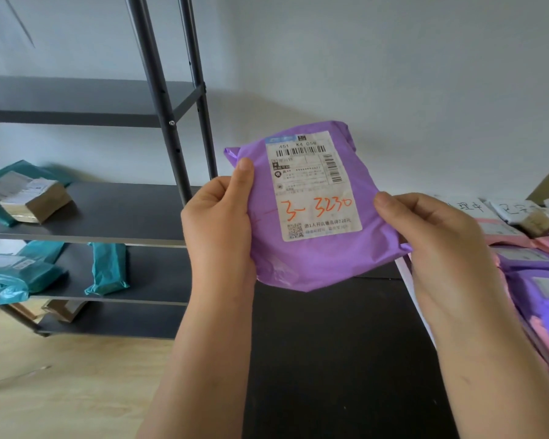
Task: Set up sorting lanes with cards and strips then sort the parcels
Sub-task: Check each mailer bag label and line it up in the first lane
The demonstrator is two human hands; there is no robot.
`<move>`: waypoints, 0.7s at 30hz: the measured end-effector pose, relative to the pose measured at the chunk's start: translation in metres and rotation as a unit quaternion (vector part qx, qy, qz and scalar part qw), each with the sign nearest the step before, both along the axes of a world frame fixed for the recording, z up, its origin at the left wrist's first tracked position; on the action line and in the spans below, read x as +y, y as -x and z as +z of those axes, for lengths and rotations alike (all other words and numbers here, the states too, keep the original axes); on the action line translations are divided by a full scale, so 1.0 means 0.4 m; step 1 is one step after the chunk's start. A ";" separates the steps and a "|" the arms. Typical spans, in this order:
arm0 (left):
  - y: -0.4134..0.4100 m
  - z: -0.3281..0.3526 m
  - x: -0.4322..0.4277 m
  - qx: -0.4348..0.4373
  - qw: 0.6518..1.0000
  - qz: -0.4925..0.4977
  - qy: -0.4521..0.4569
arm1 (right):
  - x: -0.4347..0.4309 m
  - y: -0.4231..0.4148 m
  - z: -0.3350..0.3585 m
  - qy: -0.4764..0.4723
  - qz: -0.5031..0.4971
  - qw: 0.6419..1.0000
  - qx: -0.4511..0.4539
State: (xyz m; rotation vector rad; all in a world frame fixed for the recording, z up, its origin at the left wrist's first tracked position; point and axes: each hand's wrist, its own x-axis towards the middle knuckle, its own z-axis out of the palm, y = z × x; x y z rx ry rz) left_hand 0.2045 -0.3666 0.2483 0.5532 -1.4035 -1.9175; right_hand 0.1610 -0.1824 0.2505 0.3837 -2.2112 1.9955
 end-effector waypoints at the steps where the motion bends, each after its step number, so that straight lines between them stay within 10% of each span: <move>1: 0.002 -0.002 -0.001 -0.005 1.000 -0.011 -0.010 | 0.001 0.001 0.002 0.011 0.007 1.000 -0.013; 21: 0.002 -0.008 0.011 -0.044 0.998 -0.021 0.043 | 0.023 -0.002 -0.003 -0.027 -0.023 0.999 -0.010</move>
